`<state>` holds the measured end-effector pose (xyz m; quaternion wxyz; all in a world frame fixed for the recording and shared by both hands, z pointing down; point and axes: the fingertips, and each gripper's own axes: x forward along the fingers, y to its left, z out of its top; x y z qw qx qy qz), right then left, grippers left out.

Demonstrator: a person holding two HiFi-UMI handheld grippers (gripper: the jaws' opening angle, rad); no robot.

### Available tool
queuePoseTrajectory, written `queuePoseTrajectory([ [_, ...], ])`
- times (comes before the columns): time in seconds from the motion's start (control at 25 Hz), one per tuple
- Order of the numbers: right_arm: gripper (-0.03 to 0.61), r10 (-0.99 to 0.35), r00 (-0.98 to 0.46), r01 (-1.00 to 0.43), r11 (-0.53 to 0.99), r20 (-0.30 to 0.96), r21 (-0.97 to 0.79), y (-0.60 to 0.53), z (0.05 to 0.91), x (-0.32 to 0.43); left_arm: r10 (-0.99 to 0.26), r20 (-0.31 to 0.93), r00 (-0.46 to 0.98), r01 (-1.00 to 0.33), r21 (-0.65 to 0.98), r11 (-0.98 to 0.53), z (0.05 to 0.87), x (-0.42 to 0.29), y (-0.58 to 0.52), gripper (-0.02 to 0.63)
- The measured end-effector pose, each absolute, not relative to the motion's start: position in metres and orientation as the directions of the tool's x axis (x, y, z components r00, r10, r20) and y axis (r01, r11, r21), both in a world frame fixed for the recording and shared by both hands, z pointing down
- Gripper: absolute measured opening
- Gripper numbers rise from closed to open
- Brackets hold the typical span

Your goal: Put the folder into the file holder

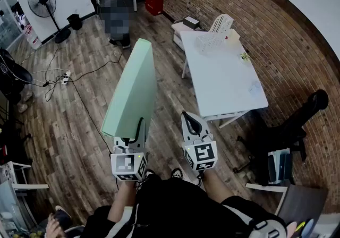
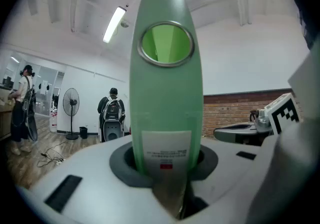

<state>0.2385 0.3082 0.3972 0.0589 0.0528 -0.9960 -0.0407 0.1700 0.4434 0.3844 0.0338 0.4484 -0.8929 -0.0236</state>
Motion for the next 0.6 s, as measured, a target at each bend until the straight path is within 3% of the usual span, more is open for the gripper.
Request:
queuePoseTrajectory([
  [0.6, 0.009, -0.147, -0.984, -0.140, 0.987, 0.097, 0.073, 0.351, 0.406, 0.203, -0.835, 0.030, -0.550, -0.830, 0.089, 0.550, 0.395, 0.140, 0.480, 0.121],
])
